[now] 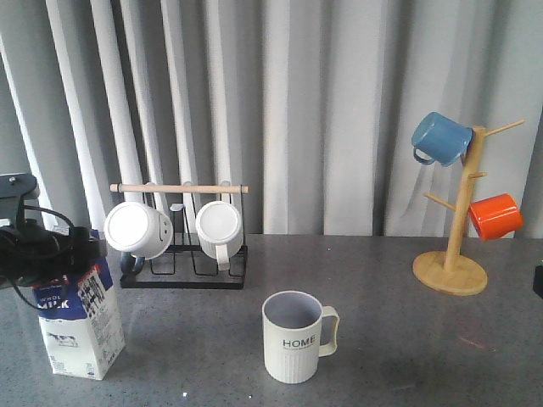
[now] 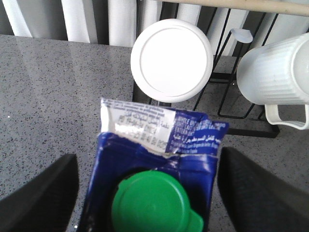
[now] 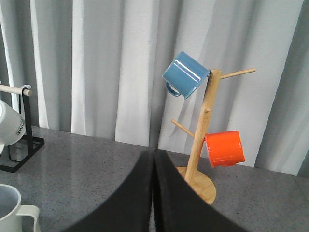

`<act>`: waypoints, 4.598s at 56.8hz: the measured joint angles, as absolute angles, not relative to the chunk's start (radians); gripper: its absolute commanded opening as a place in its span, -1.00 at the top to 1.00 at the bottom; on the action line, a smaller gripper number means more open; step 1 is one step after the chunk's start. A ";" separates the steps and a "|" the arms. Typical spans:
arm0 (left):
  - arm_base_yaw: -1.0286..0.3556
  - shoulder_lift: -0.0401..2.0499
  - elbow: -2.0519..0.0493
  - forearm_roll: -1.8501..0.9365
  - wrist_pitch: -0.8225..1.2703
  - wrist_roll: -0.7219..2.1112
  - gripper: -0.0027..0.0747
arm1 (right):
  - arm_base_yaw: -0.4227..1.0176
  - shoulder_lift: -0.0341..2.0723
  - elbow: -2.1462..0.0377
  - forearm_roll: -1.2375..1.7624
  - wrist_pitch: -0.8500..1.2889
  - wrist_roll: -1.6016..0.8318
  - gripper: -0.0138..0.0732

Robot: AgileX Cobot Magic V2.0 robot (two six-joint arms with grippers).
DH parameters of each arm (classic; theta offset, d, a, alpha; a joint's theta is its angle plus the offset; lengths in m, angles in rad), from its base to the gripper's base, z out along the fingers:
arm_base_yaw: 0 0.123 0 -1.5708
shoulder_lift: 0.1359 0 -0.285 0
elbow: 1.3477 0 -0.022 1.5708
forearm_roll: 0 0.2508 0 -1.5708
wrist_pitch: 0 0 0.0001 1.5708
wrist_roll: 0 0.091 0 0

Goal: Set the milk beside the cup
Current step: 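Grasp the Pascual milk carton top with the left gripper, then lift the milk carton and carry it toward the white mug, then lower the milk carton onto the table beside the white mug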

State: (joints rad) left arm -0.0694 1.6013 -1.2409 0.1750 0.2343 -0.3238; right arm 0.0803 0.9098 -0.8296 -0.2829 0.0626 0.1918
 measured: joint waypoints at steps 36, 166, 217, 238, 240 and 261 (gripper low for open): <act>-0.069 1.602 -1.241 0.175 0.235 -0.324 0.79 | 0.080 0.910 -0.830 -0.283 0.063 0.192 0.70; -0.628 1.733 -1.368 -1.770 -0.492 1.497 0.79 | 0.080 0.910 -0.830 -0.283 0.063 0.192 0.70; -0.628 1.763 -1.372 -1.762 -0.488 1.400 0.79 | 0.080 0.910 -0.830 -0.283 0.063 0.192 0.70; -0.628 1.763 -1.372 -1.762 -0.471 1.399 0.79 | 0.080 0.910 -0.830 -0.283 0.063 0.192 0.70; -0.628 1.763 -1.372 -1.762 -0.471 1.399 0.79 | 0.080 0.910 -0.830 -0.283 0.063 0.192 0.70; -0.628 1.763 -1.372 -1.762 -0.471 1.398 0.46 | 0.080 0.910 -0.830 -0.284 0.063 0.192 0.70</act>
